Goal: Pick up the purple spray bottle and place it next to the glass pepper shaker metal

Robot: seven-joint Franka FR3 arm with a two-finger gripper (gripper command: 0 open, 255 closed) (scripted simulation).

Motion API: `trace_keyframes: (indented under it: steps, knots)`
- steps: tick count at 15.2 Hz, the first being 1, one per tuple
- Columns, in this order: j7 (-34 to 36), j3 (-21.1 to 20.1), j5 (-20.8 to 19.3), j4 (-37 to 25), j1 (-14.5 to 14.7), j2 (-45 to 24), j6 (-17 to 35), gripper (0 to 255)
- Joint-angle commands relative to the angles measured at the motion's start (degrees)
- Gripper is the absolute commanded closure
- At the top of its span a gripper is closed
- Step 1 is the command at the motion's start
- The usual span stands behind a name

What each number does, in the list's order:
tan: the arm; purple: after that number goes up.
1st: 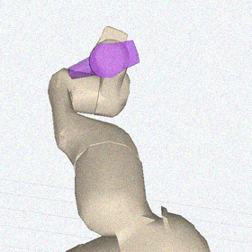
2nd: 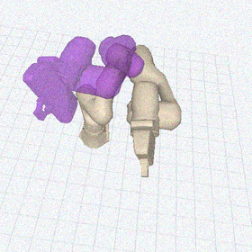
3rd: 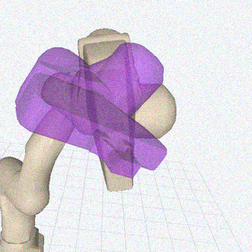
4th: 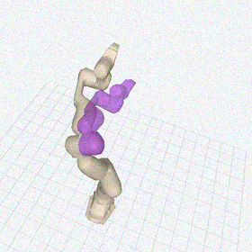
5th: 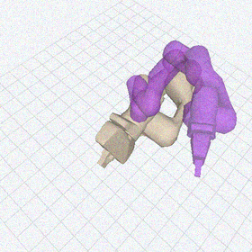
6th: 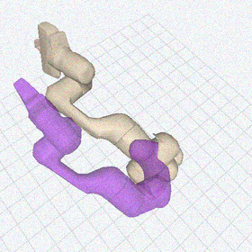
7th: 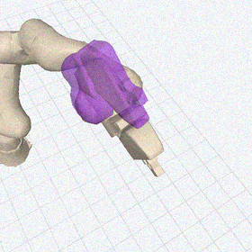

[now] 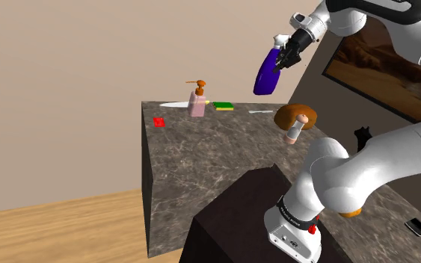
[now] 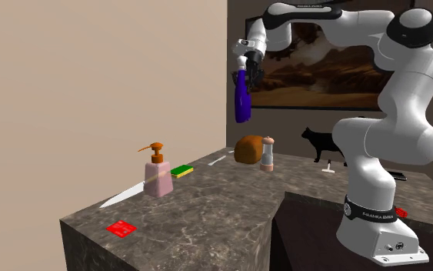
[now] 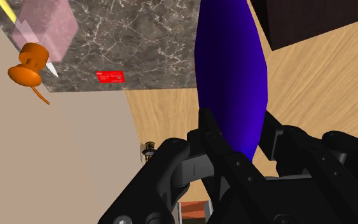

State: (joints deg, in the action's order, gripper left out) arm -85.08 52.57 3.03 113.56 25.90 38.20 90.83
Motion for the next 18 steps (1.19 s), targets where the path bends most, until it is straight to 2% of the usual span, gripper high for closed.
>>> trace_keyframes:
  steps: [1,8,15,18]
  knots:
    - [-1.5,1.2,-1.1,-1.2,-0.8,0.9,-2.3,255]
    - [-8.2,7.9,-5.0,-7.6,-1.6,2.4,-9.9,255]
    - [-15.2,16.9,-8.9,-17.3,1.4,2.6,-17.5,255]
    - [-15.7,16.9,-9.6,-14.5,0.4,3.3,-15.5,255]
